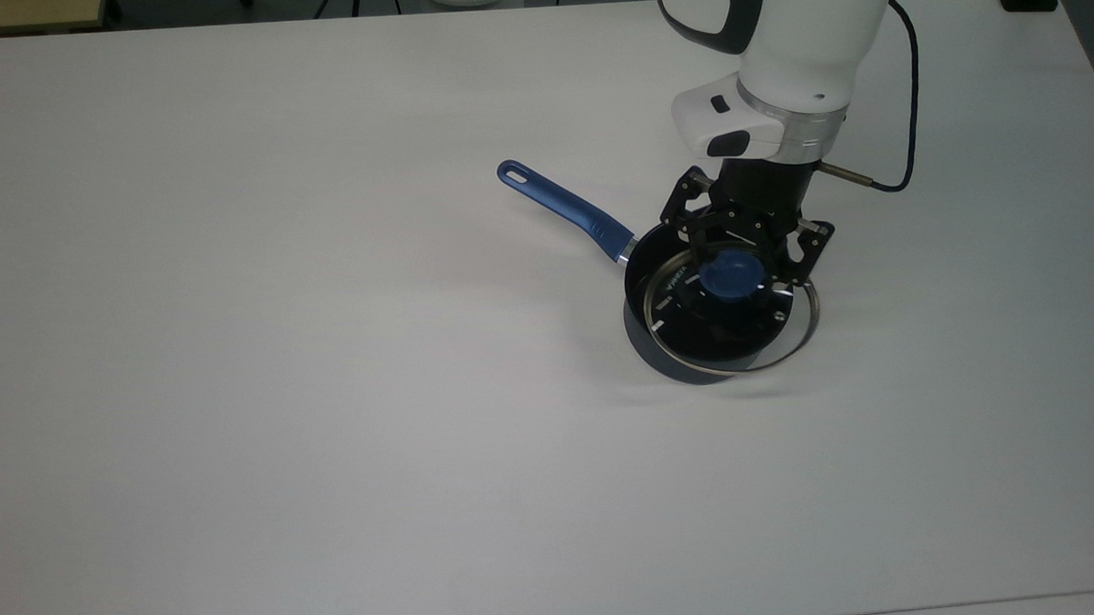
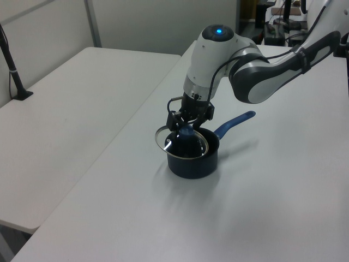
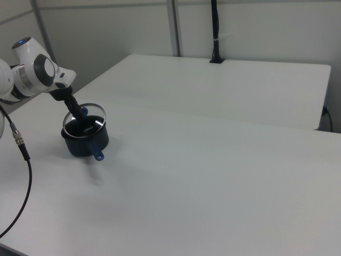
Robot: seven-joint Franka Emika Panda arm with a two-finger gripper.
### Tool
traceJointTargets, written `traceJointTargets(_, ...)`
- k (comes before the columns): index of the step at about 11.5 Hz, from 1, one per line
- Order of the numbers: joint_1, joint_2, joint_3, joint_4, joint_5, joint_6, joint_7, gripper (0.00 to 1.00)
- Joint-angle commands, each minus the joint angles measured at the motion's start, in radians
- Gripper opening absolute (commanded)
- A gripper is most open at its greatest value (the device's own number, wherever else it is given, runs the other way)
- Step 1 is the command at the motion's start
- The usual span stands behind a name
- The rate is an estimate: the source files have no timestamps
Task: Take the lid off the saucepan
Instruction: 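Close the gripper on the blue knob of the glass lid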
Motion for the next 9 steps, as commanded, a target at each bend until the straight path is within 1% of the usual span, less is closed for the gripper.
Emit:
traceJointTargets(1,0.018,0.005,-0.015,0.013,-0.015,0.006,-0.005,0.28)
traceJointTargets(3,0.018,0.005,-0.015,0.013,-0.021,0.006,-0.015,0.19)
traceJointTargets(6,0.020,0.002,-0.015,0.013,-0.024,0.006,-0.025,0.00)
traceJointTargets(8,0.020,0.001,-0.015,0.012,-0.024,0.006,-0.035,0.00)
traceJointTargets(9,0.018,-0.001,-0.014,0.013,-0.022,0.005,-0.062,0.00)
